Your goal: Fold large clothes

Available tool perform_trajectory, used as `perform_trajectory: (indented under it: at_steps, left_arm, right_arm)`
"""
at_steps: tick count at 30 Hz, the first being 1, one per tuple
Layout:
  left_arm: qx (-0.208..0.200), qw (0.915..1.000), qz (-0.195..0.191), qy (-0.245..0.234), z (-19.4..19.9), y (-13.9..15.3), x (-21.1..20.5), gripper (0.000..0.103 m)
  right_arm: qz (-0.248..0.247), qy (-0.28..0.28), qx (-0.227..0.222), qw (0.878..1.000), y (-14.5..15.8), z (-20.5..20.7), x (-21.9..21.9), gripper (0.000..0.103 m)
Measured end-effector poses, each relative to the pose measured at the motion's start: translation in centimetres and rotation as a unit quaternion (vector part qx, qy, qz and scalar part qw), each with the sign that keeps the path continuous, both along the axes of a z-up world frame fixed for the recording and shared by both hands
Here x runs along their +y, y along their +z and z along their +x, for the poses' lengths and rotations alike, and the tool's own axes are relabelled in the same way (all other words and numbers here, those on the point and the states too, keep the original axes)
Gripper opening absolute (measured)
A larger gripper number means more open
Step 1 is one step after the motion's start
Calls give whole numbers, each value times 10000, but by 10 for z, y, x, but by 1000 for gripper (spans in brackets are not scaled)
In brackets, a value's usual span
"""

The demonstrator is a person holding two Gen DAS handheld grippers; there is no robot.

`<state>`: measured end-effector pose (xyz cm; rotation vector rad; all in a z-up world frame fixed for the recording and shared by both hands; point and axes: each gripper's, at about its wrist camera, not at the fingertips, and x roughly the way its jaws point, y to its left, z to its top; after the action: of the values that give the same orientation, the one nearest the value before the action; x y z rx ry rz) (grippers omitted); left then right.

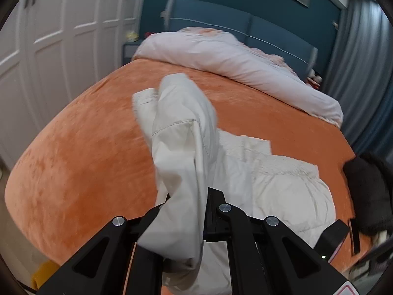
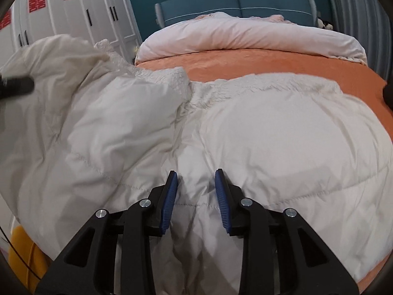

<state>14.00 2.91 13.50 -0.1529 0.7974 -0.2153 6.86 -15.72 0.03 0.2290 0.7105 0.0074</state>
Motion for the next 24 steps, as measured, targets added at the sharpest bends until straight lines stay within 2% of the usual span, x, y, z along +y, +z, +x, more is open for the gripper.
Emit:
perform_trajectory:
  at_steps: [5,8,10,11,16,20,24]
  left_arm:
    - [543,9968,-319,490,7,-37,49,7]
    - [830,9916,-581,798,11,-67,79,13]
    - [916,9872,-725,1087,10,-83,98,29]
    - [938,9854,-817,1165,9,-89,105,32]
    - [1060,9743,-1316,1490,1,-113,137,66]
    - [1195,9675,-1574,1578,1,-133,145,77]
    - [1388,9607,-1848,1537,19,-150,140,88]
  right_arm:
    - [335,39,-38,9994,20,33,-5,32]
    - [290,9,36,9996,23,63,-6,32]
    - [19,83,145,9999,20,85,1,32]
    - [-68,148,245,9996,14,97,7,32]
    - [-452,270,512,9973,-8,124,33,32]
    - [-335,301,711,9965,-22,148,36,32]
    - [-631,328,688,9951,-34,156,48,32]
